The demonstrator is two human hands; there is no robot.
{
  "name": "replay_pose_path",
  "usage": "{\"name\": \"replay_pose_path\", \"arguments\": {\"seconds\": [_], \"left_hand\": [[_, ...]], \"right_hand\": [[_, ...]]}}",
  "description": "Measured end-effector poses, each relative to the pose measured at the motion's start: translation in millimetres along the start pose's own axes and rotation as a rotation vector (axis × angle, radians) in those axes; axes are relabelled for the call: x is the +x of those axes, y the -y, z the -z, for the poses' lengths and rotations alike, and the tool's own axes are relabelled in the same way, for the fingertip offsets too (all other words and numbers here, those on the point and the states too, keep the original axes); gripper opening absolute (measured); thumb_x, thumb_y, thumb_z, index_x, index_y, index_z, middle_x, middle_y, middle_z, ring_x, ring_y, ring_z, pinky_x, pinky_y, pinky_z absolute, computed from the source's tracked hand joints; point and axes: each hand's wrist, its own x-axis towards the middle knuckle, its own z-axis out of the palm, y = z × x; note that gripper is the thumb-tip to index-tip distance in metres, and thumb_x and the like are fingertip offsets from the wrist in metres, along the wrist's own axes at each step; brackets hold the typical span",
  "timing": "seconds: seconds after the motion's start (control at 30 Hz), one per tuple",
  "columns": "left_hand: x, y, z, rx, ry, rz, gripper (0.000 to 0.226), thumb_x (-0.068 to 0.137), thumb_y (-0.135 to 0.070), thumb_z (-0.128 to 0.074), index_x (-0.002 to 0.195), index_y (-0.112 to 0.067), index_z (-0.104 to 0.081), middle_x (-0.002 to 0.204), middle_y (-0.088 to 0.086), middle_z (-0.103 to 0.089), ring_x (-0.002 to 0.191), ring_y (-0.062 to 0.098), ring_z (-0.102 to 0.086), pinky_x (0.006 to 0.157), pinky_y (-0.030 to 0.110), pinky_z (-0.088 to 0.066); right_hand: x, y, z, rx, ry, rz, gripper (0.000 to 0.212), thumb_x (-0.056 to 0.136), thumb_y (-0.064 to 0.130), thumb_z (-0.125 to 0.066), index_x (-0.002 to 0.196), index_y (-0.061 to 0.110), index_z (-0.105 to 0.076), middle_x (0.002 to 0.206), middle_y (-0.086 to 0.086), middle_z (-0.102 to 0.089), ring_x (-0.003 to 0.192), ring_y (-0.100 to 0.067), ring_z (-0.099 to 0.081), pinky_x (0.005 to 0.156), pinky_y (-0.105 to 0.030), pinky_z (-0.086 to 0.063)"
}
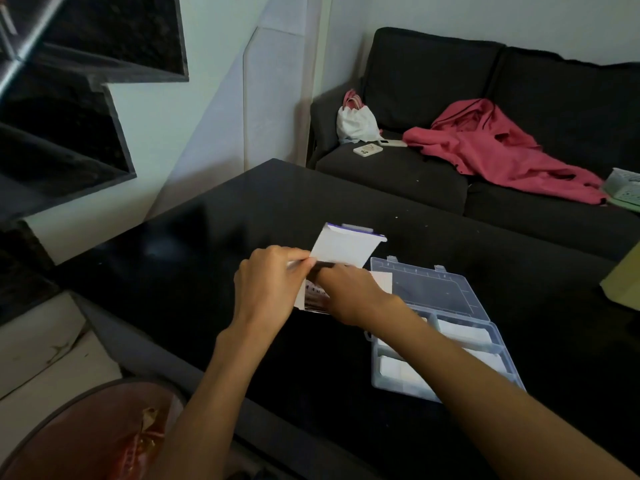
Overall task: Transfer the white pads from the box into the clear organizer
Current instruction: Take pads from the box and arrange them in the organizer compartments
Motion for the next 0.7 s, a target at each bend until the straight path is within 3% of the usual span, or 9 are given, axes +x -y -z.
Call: {"name": "replay_pose_path", "arguments": {"seconds": [0.13,0.23,0.3,0.43,0.5,0.7], "left_hand": [[4,6,3,-0.02,-0.019,0.086,0.022,0.09,-0.037,-0.059,0.108,-0.03,-0.071,0.105,-0.003,-0.071,0.095,0.023,-0.063,0.057,0.022,-0.036],[8,11,5,-0.059,0.025,0.145,0.022,0.09,-0.037,-0.06,0.106,-0.028,-0.072,0.101,-0.004,-0.071,0.087,0.018,-0.062,0.05,0.016,-0.031],[13,15,4,-0.1,0.059,0.179,0.022,0.089,-0.038,-0.061,0.105,-0.027,-0.072,0.1,-0.005,-0.071,0.082,0.014,-0.06,0.052,0.021,-0.035],[19,19,0,-0.135,0.081,0.239,0.025,0.09,-0.037,-0.059,0.11,-0.026,-0.069,0.111,-0.006,-0.068,0.097,0.017,-0.06,0.064,0.025,-0.035],[21,19,-4,-0.14,0.068,0.258,0.029,0.09,-0.037,-0.059,0.117,-0.027,-0.065,0.117,-0.006,-0.066,0.107,0.018,-0.059,0.071,0.025,-0.034],[26,18,-11,-0.062,0.055,0.292,0.043,0.094,-0.038,-0.053,0.134,-0.025,-0.049,0.133,0.003,-0.055,0.117,0.023,-0.053,0.083,0.033,-0.043]], "right_hand": [[-11,0,12,-0.105,-0.218,0.079,0.039,0.091,0.027,-0.057,0.129,0.018,-0.053,0.126,-0.005,-0.058,0.111,-0.025,-0.057,0.092,-0.029,-0.044],[-22,-5,24,-0.036,-0.343,0.059,0.032,0.092,0.03,-0.055,0.122,0.021,-0.061,0.114,-0.001,-0.066,0.096,-0.019,-0.061,0.065,-0.018,-0.038],[-27,-10,26,0.139,-0.379,0.021,0.027,0.091,0.028,-0.058,0.114,0.019,-0.067,0.108,0.001,-0.069,0.086,-0.013,-0.064,0.058,-0.013,-0.041],[-29,-20,22,0.614,-0.347,-0.18,0.023,0.085,0.022,-0.066,0.107,0.014,-0.069,0.105,-0.001,-0.07,0.081,-0.01,-0.066,0.066,-0.022,-0.057],[-28,-25,19,0.783,-0.335,-0.262,0.024,0.083,0.02,-0.068,0.106,0.013,-0.069,0.103,-0.001,-0.07,0.082,-0.009,-0.067,0.068,-0.024,-0.058],[-30,-30,24,1.286,-0.304,-0.419,0.014,0.083,0.014,-0.067,0.097,0.016,-0.068,0.083,0.007,-0.069,0.07,-0.004,-0.067,0.057,-0.016,-0.054]]}}
